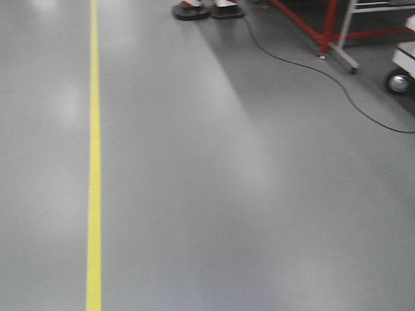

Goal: Move and align brake pads A on conveyor
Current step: 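Turn the base away from the table holding both pads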

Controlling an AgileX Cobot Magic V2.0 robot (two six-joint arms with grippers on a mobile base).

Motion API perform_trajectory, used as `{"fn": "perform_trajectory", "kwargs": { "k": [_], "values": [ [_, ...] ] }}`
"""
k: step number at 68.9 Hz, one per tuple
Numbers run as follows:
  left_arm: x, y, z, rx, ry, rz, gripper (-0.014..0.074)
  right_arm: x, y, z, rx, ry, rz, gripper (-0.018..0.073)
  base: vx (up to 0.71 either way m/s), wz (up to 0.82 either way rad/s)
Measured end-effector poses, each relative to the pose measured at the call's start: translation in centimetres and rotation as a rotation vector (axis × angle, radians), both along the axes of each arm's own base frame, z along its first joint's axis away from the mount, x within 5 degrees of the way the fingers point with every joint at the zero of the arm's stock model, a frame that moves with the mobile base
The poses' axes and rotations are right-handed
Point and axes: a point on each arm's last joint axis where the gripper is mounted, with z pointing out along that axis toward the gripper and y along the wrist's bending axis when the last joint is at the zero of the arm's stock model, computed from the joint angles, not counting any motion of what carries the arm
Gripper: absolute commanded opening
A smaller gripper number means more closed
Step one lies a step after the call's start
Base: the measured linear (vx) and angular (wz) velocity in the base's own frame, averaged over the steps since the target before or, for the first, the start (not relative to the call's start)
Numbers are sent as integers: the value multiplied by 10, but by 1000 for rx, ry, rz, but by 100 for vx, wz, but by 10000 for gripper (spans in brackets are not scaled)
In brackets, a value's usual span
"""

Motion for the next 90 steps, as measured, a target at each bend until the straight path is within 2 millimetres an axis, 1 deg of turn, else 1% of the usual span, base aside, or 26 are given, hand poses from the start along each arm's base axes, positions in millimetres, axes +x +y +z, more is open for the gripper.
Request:
{"fn": "perform_trajectory", "kwargs": {
  "k": [16,39,90],
  "values": [
    [0,0,0,1,0,0,146,0,0,0,0,0,0,14,17,45],
    [0,0,0,1,0,0,146,0,0,0,0,0,0,14,24,24],
    [0,0,0,1,0,0,146,0,0,0,0,0,0,14,44,4]
  ]
}}
